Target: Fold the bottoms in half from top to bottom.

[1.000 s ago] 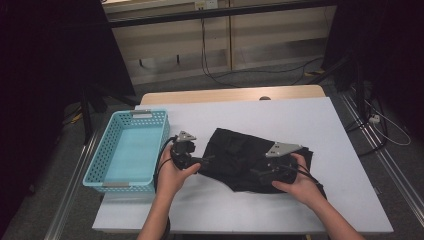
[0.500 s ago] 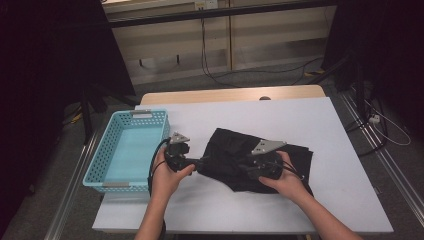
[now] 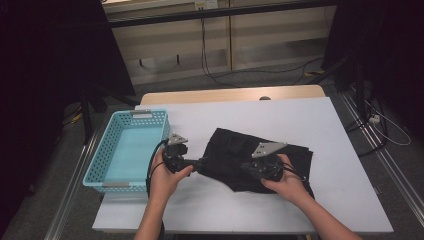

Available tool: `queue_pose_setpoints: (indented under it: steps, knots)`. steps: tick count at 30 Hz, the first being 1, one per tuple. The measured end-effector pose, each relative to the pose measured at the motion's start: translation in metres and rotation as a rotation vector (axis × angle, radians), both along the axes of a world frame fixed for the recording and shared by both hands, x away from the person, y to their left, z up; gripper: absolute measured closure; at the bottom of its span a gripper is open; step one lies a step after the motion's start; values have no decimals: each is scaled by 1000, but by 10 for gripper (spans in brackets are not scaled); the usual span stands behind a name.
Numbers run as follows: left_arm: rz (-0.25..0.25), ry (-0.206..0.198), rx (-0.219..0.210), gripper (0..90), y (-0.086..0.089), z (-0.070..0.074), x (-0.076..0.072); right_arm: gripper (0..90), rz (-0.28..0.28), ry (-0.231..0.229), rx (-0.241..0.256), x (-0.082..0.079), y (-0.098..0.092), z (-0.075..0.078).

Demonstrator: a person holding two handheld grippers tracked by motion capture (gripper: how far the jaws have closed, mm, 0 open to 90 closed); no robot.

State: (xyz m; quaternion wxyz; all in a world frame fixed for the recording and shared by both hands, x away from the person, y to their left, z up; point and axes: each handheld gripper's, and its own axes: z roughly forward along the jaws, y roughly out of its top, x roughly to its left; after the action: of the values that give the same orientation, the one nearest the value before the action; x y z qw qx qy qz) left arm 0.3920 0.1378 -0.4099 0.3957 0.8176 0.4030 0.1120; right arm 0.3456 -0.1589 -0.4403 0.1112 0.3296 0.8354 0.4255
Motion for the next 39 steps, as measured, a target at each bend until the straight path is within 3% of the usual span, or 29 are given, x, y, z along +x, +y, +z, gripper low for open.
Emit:
queue_pose_setpoints:
  steps: [3,6,9,13,18,22,25,27,29,31,34,38,39]
  knots:
    - [5,-9,-4,156,0,1,1,862,-20,2,7,-8,-11,4]
    - [6,-10,-7,156,0,2,0,787,-63,-12,-41,-13,-23,4]
    - [7,-15,-5,155,-2,2,0,683,-106,-13,-30,-13,-35,4]
    - [-2,-3,2,156,-2,1,0,604,-130,-53,-20,-7,-37,10]
    - [11,1,7,156,1,-1,1,499,-190,-62,-29,13,-31,10]
    - [14,4,-10,155,1,0,1,510,-240,-53,-58,35,-27,7]
    - [11,9,-10,156,1,-1,1,538,-233,-17,-14,46,-21,-1]
    - [7,14,-10,156,1,-2,1,588,-232,-13,-59,48,-14,-6]
    - [7,13,-8,156,1,-3,2,799,-189,2,-51,50,-12,-8]
    - [4,15,-12,156,0,-3,2,883,-174,-24,-58,50,-12,-6]
    - [3,11,-13,157,-1,-3,3,888,-191,-99,-66,52,-16,4]
    - [-1,8,-2,159,-2,-3,3,873,-220,-107,-71,63,-22,6]
    - [0,11,-3,159,-3,-3,3,781,-235,-97,-81,66,-23,3]
